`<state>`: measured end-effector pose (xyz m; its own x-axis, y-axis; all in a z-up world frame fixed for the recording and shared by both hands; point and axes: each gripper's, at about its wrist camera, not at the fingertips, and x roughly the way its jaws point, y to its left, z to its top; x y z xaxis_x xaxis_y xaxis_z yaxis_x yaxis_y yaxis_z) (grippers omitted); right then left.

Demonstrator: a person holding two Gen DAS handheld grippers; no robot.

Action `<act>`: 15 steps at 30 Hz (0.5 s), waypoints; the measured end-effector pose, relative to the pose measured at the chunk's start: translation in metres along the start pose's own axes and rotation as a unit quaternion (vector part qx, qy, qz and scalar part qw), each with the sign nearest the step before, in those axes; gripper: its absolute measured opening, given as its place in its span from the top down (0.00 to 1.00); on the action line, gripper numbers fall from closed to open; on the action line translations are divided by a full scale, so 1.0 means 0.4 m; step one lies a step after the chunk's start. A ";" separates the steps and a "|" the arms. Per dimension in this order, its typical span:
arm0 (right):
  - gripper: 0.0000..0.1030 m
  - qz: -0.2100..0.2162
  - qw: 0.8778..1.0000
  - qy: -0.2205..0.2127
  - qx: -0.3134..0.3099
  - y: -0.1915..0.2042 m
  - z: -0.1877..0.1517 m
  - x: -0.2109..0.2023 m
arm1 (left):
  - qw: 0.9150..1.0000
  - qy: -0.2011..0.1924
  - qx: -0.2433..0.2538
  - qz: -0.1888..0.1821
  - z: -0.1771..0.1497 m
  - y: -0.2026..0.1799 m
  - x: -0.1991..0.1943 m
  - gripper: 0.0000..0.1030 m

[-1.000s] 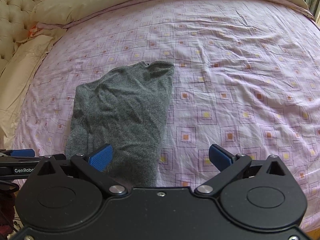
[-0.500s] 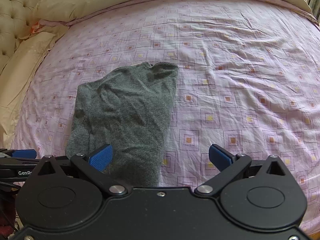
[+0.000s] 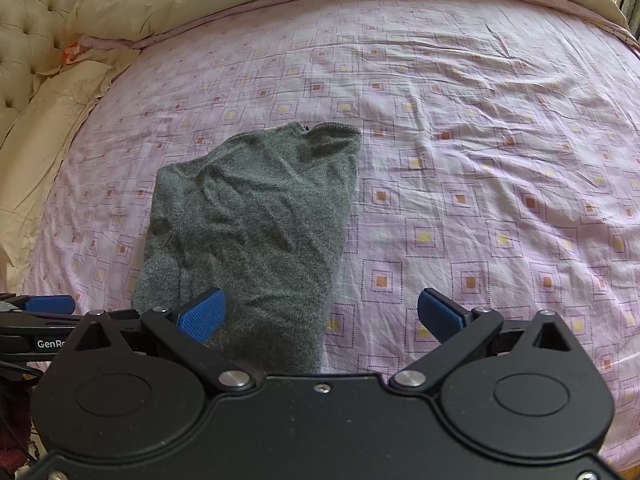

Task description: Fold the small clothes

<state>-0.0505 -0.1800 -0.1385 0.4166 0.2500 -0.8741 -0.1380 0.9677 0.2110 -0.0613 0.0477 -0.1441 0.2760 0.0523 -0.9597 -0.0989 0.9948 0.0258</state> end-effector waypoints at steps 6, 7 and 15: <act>0.01 0.004 1.000 0.002 -0.001 0.004 0.002 0.007 | 1.000 0.001 0.003 0.001 0.003 -0.003 0.001 0.11; 0.01 0.005 1.000 0.002 -0.001 0.004 0.002 0.008 | 1.000 0.001 0.003 0.000 0.003 -0.004 0.001 0.11; 0.01 0.008 1.000 0.006 0.001 0.003 -0.001 0.012 | 1.000 0.002 0.005 -0.002 0.003 -0.004 0.004 0.11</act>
<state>-0.0488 -0.1778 -0.1428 0.4037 0.2643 -0.8759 -0.1423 0.9638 0.2253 -0.0595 0.0463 -0.1451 0.2730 0.0482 -0.9608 -0.0881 0.9958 0.0250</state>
